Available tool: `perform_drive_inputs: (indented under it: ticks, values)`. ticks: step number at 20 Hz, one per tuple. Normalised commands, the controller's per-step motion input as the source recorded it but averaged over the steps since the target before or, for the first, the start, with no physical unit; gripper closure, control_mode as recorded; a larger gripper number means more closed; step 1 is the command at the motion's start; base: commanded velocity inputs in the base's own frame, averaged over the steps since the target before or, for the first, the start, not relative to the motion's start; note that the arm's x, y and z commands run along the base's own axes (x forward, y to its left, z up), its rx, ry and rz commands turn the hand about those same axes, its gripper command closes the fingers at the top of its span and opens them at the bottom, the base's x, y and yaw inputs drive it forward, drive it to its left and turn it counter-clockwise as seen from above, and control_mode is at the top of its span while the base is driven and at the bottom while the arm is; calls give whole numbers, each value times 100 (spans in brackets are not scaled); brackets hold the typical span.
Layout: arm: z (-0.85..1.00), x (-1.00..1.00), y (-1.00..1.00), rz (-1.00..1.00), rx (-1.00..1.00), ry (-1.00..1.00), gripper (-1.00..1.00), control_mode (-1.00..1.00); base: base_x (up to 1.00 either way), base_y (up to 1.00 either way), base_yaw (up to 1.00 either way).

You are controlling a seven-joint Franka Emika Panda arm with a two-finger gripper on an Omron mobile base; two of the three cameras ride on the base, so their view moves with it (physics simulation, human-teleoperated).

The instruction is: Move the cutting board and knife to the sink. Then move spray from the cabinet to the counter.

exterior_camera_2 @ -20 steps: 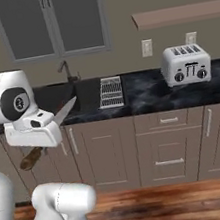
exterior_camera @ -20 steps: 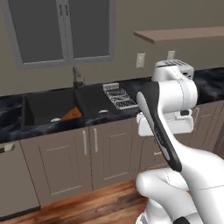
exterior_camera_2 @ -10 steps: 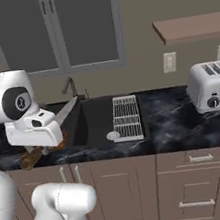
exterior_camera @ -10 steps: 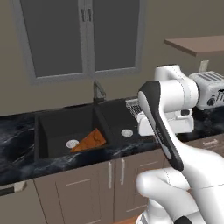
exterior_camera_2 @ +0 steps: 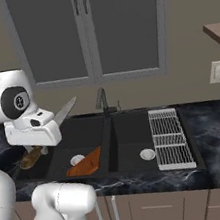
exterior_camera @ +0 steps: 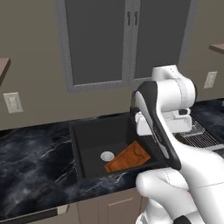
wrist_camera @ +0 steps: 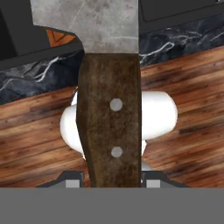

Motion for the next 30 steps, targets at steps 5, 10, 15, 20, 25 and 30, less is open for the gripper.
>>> perform_drive_inputs:
  ticks: [5, 10, 15, 20, 25, 30]
  values:
    - [0, 10, 0, 0, 0, 3, 100, -100, 65, 28, 3]
    - [-27, 25, 24, 0, 0, 19, 100, -100, 0, 0, 0]
    - [-62, 73, 53, 0, 0, 24, 100, -100, 0, 0, 0]
    - [-59, 84, 21, 0, 0, 10, 100, -100, 0, 0, 0]
    - [-61, 59, 18, -6, -1, 1, 100, -100, 0, 0, 0]
    - [-61, 42, 6, -12, -1, 0, 100, -100, 0, 0, 0]
